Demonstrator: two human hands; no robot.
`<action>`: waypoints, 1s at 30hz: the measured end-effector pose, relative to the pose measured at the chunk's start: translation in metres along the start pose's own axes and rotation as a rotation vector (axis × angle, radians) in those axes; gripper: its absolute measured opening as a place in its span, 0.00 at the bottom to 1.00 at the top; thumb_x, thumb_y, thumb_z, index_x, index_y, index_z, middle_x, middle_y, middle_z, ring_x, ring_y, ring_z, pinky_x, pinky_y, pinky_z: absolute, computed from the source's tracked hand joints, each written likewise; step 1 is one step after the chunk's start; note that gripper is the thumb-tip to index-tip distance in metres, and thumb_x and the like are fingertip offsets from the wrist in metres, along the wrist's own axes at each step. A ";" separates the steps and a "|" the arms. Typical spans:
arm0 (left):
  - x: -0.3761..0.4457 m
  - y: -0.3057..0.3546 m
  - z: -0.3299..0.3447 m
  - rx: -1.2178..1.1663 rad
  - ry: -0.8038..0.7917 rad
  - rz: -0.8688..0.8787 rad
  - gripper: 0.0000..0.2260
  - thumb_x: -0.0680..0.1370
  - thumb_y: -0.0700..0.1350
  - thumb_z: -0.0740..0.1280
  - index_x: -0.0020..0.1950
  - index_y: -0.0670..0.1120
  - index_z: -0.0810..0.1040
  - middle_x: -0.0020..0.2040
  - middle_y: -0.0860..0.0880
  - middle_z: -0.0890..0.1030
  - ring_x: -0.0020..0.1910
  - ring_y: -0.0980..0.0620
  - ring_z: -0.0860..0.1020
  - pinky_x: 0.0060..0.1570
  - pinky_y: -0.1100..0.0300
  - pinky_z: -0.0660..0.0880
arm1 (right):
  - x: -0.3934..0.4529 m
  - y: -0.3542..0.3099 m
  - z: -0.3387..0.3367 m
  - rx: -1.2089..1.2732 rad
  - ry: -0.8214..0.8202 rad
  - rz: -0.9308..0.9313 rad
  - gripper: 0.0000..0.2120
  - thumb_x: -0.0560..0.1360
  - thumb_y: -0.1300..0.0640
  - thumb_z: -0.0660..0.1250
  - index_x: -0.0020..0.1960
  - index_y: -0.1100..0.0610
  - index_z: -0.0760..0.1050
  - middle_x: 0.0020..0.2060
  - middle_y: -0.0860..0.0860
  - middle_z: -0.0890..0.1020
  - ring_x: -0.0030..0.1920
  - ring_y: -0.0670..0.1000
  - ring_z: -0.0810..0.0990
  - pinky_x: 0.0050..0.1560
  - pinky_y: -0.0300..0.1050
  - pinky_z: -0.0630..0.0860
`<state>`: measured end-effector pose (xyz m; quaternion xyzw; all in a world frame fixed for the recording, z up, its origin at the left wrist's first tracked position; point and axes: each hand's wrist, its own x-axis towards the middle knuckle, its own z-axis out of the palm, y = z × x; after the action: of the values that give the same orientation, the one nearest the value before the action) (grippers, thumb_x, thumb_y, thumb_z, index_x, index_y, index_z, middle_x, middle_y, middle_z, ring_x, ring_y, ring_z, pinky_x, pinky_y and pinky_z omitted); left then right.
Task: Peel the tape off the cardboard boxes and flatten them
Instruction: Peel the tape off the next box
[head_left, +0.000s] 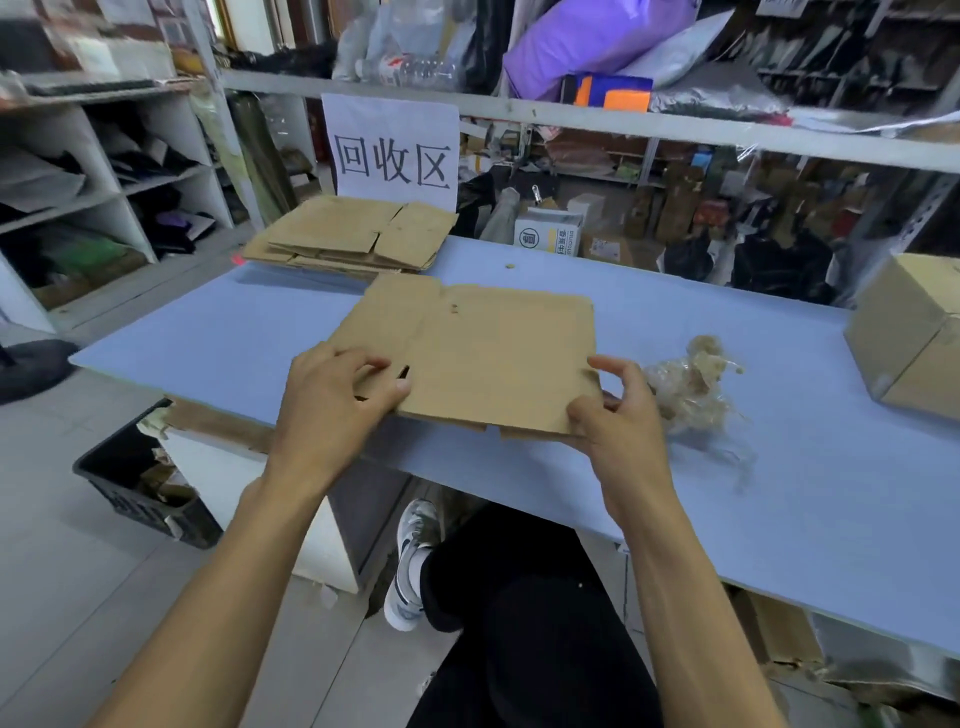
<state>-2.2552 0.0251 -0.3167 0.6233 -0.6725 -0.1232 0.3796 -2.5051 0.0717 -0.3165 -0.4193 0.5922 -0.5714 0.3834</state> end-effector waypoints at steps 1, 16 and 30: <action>0.011 -0.001 -0.005 0.025 0.028 0.030 0.16 0.75 0.54 0.74 0.59 0.48 0.83 0.58 0.48 0.78 0.65 0.45 0.70 0.58 0.63 0.62 | 0.009 -0.001 0.008 -0.018 0.004 -0.038 0.19 0.74 0.66 0.62 0.58 0.46 0.74 0.51 0.52 0.80 0.46 0.51 0.78 0.55 0.59 0.80; 0.286 -0.125 -0.016 0.357 0.072 0.279 0.27 0.72 0.64 0.67 0.65 0.50 0.81 0.60 0.42 0.78 0.62 0.35 0.72 0.67 0.50 0.62 | 0.236 -0.025 0.178 -0.340 -0.212 -0.364 0.12 0.81 0.51 0.64 0.61 0.53 0.67 0.54 0.49 0.77 0.50 0.54 0.75 0.43 0.47 0.69; 0.331 -0.183 0.040 0.548 -0.226 -0.087 0.21 0.80 0.64 0.51 0.57 0.50 0.73 0.62 0.46 0.76 0.63 0.40 0.72 0.63 0.43 0.69 | 0.308 0.006 0.244 -1.128 -0.561 -0.355 0.23 0.72 0.46 0.70 0.60 0.53 0.66 0.59 0.49 0.67 0.62 0.63 0.69 0.60 0.60 0.73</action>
<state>-2.1244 -0.3313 -0.3426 0.7130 -0.6914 -0.0217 0.1141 -2.3870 -0.3027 -0.3278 -0.7807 0.6004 -0.0963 0.1444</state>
